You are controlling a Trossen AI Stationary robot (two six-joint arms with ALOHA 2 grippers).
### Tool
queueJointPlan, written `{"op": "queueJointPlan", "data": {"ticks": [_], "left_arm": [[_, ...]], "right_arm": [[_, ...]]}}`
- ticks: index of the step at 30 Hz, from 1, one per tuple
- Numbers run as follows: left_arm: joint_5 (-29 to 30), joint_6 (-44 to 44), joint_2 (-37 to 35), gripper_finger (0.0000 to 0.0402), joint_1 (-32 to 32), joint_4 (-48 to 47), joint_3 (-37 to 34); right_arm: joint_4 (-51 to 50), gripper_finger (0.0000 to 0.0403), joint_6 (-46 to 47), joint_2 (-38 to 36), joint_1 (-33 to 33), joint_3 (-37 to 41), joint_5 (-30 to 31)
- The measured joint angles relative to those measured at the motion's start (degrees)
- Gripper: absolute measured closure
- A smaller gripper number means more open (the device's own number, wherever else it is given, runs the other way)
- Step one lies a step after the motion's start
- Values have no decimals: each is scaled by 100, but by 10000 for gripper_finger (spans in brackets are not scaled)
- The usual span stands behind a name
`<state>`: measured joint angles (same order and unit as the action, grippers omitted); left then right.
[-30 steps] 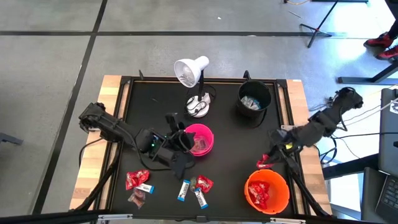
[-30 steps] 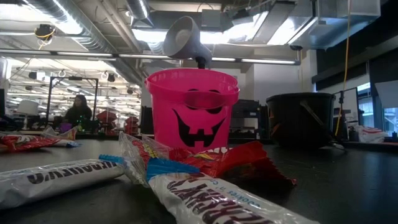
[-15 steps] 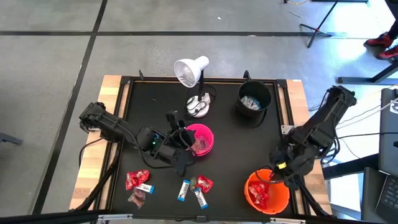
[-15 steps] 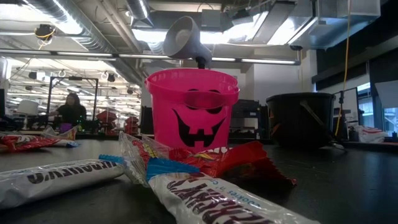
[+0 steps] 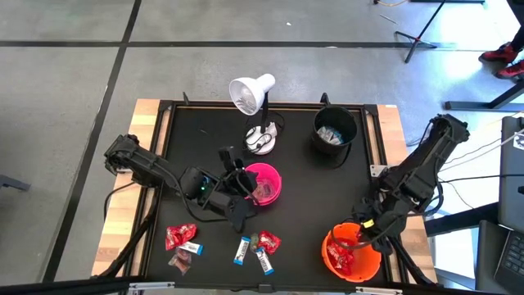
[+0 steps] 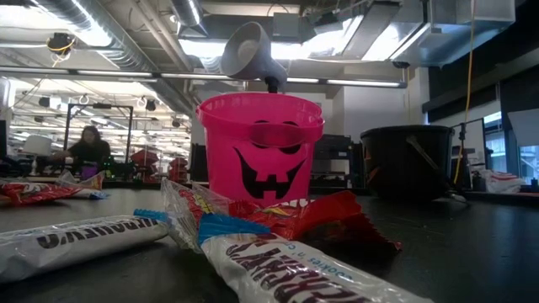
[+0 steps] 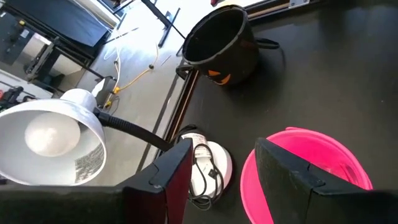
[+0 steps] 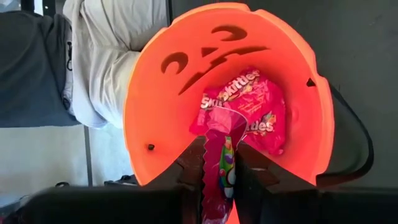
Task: Sort candy
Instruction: Put the red candy into the orange bucket
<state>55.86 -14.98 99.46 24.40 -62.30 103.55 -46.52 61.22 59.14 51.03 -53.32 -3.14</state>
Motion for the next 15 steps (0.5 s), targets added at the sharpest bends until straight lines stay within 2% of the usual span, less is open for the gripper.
{"op": "queueJointPlan", "data": {"ticks": [15], "left_arm": [[0, 7, 0, 237, -21, 2, 0]], "right_arm": [[14, 343, -1, -1, -3, 0, 7]]}}
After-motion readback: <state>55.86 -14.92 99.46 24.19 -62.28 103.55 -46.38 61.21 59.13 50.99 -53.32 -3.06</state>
